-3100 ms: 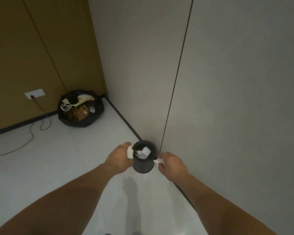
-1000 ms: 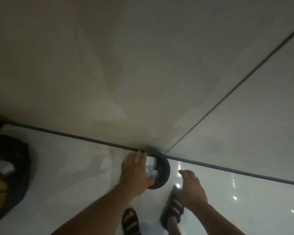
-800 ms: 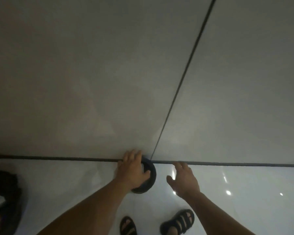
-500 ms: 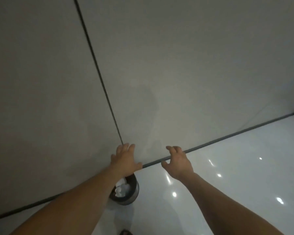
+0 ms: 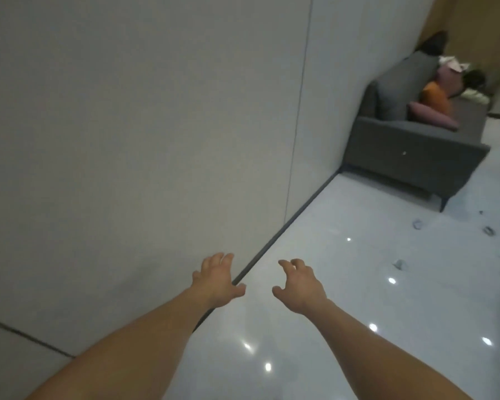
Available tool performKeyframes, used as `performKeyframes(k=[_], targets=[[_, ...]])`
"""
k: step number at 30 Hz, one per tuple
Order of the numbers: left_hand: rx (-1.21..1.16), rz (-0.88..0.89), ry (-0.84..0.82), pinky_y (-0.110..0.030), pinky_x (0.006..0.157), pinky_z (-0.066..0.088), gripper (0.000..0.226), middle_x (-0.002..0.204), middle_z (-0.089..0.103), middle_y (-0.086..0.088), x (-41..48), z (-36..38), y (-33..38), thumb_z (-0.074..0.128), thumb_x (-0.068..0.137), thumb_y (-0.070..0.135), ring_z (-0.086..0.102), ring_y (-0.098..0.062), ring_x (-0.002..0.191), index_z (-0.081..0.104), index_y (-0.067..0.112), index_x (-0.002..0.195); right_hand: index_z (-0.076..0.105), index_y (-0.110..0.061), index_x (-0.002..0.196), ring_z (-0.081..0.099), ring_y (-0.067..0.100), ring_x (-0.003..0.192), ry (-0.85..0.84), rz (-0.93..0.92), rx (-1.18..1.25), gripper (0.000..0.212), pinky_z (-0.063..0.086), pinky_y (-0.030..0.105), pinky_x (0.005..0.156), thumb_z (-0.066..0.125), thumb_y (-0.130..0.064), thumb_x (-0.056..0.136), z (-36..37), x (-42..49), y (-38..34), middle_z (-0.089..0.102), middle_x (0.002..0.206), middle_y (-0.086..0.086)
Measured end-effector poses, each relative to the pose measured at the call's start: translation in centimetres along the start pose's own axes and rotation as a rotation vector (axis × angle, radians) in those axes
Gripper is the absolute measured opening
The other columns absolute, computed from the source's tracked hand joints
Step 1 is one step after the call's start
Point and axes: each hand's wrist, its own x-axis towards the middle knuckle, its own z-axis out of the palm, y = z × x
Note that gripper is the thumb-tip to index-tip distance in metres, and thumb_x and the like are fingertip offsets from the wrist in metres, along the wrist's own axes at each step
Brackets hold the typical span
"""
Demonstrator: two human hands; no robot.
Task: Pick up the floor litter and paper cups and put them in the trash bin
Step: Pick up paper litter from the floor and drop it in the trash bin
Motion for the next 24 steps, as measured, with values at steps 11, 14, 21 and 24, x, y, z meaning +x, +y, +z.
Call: performKeyframes(k=[11,14,21,24], targets=[[0.114,0.385,-0.108,-0.048,0.113,0.021,0.088,0.159,0.009,0.001,9.1,1.9,17.8,0.055,0.082,0.059,0.009,-0.023,0.145,0.011,0.025,0.151,0.022,-0.028,0.151,0.026,0.026,0.138,0.111,0.385,0.049,0.07,0.043,0.04,0.1,0.053,-0.044,0.089,-6.7,-1.2,15.3,0.02,0.154,0.003],[0.118,0.458,-0.123,-0.048,0.113,0.021,0.088,0.158,0.01,0.0,12.5,2.1,21.5,0.056,0.083,0.058,0.009,-0.023,0.145,0.011,0.024,0.151,0.022,-0.029,0.15,0.026,0.026,0.138,0.127,0.455,0.052,0.07,0.042,0.04,0.099,0.054,-0.044,0.089,-7.9,0.3,17.7,0.019,0.154,0.002],[0.049,0.609,-0.115,-0.044,0.114,0.023,0.087,0.158,0.014,-0.003,23.3,-0.5,29.2,0.057,0.084,0.055,0.013,-0.024,0.144,0.013,0.021,0.151,0.022,-0.028,0.151,0.026,0.025,0.138,0.171,0.619,0.015,0.073,0.041,0.04,0.101,0.055,-0.045,0.088,-12.7,6.4,22.7,0.019,0.155,0.002],[0.03,0.64,-0.121,-0.043,0.113,0.024,0.087,0.157,0.014,-0.004,27.5,-1.8,31.7,0.058,0.083,0.055,0.015,-0.025,0.143,0.014,0.021,0.151,0.022,-0.027,0.151,0.027,0.025,0.137,0.183,0.664,0.006,0.074,0.041,0.04,0.101,0.056,-0.045,0.088,-14.7,9.2,24.1,0.02,0.155,0.002]])
